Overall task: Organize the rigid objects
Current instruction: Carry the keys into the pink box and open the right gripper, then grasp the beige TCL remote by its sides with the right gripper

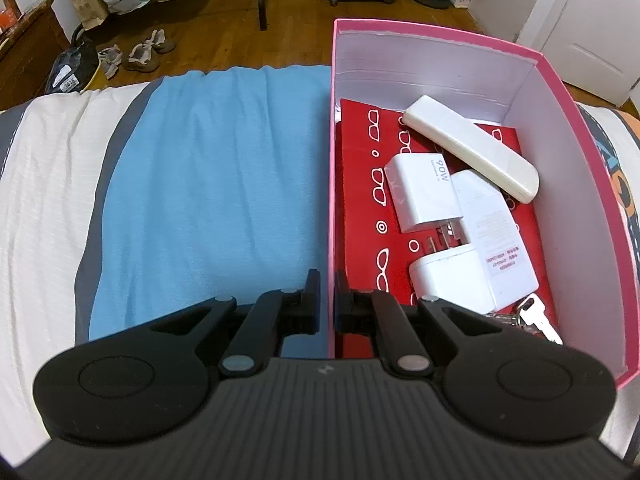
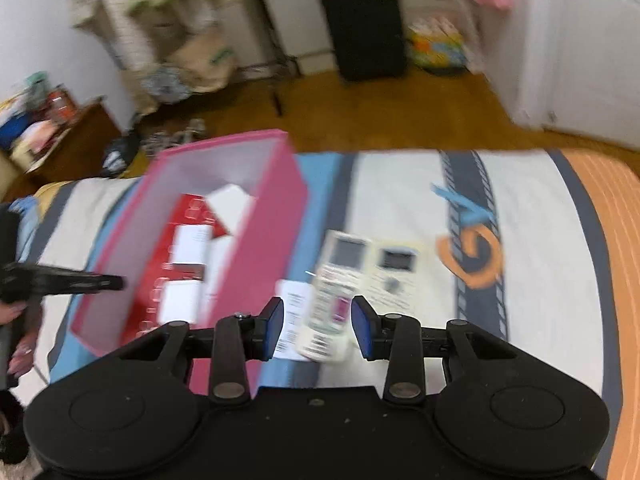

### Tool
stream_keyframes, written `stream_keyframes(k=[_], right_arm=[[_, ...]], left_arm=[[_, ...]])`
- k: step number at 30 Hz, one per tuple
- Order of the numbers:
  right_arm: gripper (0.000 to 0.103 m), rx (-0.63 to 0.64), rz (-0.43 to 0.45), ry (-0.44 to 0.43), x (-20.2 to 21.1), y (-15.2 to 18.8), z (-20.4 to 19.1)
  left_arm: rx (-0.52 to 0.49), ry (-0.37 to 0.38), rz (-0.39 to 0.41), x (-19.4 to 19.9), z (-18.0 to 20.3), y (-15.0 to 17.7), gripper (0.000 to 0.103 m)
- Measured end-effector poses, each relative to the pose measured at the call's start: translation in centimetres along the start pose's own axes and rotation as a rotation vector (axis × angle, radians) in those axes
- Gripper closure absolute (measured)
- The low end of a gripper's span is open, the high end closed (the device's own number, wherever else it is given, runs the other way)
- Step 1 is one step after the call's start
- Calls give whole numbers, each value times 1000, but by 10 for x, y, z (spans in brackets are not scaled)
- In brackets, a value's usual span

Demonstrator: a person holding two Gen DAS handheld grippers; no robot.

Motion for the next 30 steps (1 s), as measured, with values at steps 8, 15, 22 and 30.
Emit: stream_keyframes(k=[8,15,22,30], right_arm=[[60,-15,-64,43,-61,9,35],[51,-33,-64,120,-105,6,56],[38,-161,-59,21,-117,9,79],[34,-118,-31,3,-126,8,76]], left_arm=[[50,23,-16,-1,-8,-1,96],[32,17,-6,-1,-6,0,95],[9,3,3,0,-3,-1,95],[43,21,-4,-1,-7,-1,95]])
Point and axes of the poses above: each gripper's, at about its wrist camera, not at the fingertips, and x roughly against the way its jaws point, z to its right, y to its underside, the point moved 3 cm from there along -x, roughly the way its jaws point, and after that the axes turned 7 degrees about -y, right-handed, at the moved point
